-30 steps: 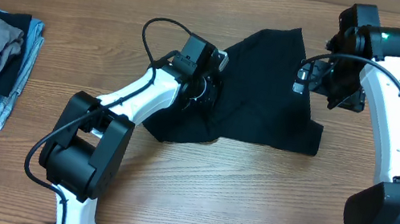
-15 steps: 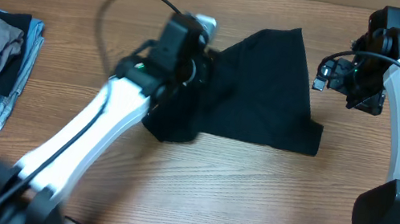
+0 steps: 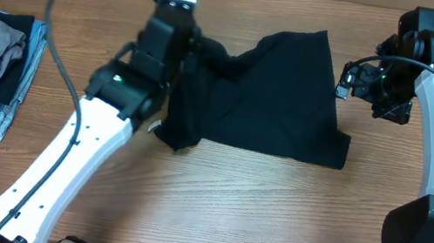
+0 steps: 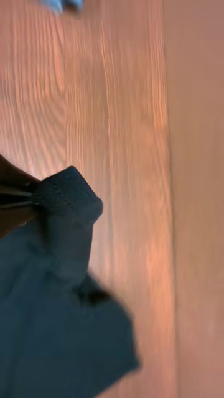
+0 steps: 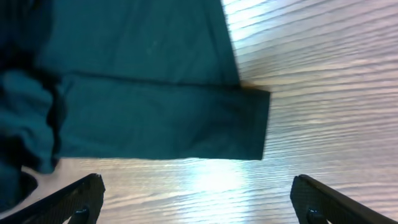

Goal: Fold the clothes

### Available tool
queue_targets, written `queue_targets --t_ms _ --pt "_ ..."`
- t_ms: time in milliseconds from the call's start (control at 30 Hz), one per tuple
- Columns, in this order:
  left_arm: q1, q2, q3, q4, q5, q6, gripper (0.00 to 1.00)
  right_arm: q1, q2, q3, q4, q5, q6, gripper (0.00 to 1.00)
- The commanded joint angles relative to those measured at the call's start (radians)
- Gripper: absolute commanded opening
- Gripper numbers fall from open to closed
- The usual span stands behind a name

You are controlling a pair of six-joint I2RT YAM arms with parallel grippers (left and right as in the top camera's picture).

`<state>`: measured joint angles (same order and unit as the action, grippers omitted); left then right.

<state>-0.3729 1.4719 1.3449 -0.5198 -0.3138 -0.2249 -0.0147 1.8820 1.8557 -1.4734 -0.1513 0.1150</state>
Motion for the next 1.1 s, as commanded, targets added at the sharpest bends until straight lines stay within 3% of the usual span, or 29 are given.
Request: queue_targets --t_ms 0,133,333,367,433,500,533,667,867,933,1067 --pt "0.132 0.013 0.015 0.07 -0.1 0.05 0.04 0.03 -0.019 -0.003 0.005 -0.083 -0.045 1.0" --pt "0.231 0.065 0.015 0.216 -0.032 0.143 0.04 0.081 -0.019 -0.003 0.005 -0.088 -0.045 1.0" --pt "0.324 0.222 0.015 0.384 0.026 0.159 0.08 0.198 -0.019 -0.003 0.005 -0.097 -0.045 1.0" --pt "0.33 0.244 0.015 0.401 0.026 0.159 0.17 0.214 -0.019 -0.003 0.005 -0.098 -0.045 1.0" --pt "0.338 0.279 0.015 0.429 0.025 0.159 0.58 0.25 -0.019 -0.003 0.004 -0.098 -0.045 1.0" --pt "0.339 0.288 0.015 0.436 0.025 0.159 0.9 0.286 -0.019 -0.003 0.002 -0.097 -0.045 1.0" --pt "0.339 0.279 0.016 0.428 0.019 0.166 0.98 0.302 -0.019 -0.003 0.003 -0.094 -0.045 1.0" --pt "0.329 0.214 0.054 0.273 0.039 0.174 1.0 0.317 -0.019 -0.003 0.03 -0.067 -0.044 1.0" --pt "0.299 0.153 0.092 -0.198 0.443 0.062 0.96 0.282 -0.019 -0.004 0.064 -0.067 -0.033 1.0" --pt "0.274 0.165 0.092 -0.266 0.477 0.028 0.92 0.274 -0.019 -0.004 0.076 -0.067 -0.034 1.0" --pt "0.174 0.199 0.091 -0.328 0.45 -0.023 0.93 0.266 -0.012 -0.009 0.12 -0.122 -0.033 1.0"
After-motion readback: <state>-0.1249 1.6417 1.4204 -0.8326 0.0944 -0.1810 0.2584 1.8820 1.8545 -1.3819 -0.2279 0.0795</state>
